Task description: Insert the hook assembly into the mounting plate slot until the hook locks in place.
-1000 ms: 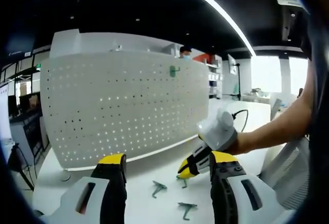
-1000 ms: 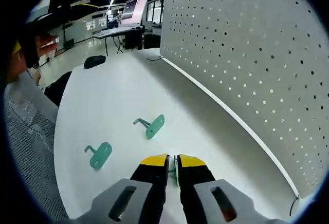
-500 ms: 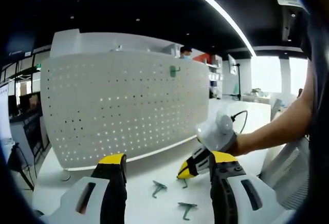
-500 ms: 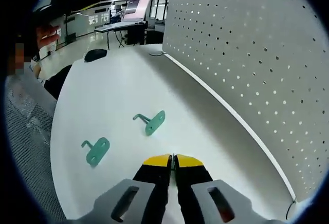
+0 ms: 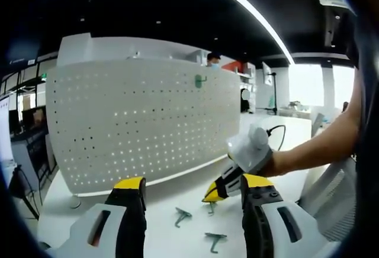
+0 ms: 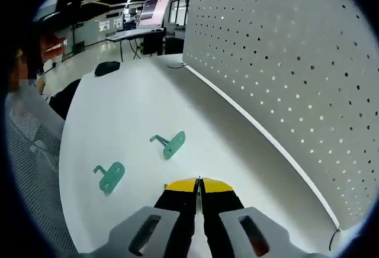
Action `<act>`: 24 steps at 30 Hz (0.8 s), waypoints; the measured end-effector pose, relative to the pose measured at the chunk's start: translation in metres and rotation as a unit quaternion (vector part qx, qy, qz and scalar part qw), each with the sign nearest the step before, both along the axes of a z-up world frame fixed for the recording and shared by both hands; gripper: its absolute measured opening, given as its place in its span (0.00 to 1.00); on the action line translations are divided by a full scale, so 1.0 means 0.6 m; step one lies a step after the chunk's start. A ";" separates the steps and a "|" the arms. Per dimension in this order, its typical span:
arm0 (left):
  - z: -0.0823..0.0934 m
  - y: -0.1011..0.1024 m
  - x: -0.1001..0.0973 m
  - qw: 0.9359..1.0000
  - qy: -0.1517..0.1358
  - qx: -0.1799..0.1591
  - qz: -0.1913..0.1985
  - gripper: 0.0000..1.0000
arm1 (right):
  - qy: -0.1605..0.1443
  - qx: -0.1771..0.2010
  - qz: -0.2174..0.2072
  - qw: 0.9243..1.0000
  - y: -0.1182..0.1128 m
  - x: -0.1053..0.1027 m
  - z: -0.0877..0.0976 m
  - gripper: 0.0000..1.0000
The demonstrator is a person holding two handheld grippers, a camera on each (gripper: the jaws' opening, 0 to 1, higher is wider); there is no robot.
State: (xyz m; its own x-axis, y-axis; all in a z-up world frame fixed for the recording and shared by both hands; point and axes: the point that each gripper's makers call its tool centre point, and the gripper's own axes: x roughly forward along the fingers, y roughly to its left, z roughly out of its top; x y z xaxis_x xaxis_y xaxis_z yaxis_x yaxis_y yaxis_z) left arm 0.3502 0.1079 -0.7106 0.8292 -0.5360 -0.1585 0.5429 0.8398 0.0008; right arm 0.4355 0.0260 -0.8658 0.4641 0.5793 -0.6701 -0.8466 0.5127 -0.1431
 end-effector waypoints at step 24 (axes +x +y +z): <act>0.000 -0.001 -0.002 1.000 0.000 0.003 -0.001 0.66 | -0.025 0.034 -0.020 0.999 0.001 0.010 0.049 0.00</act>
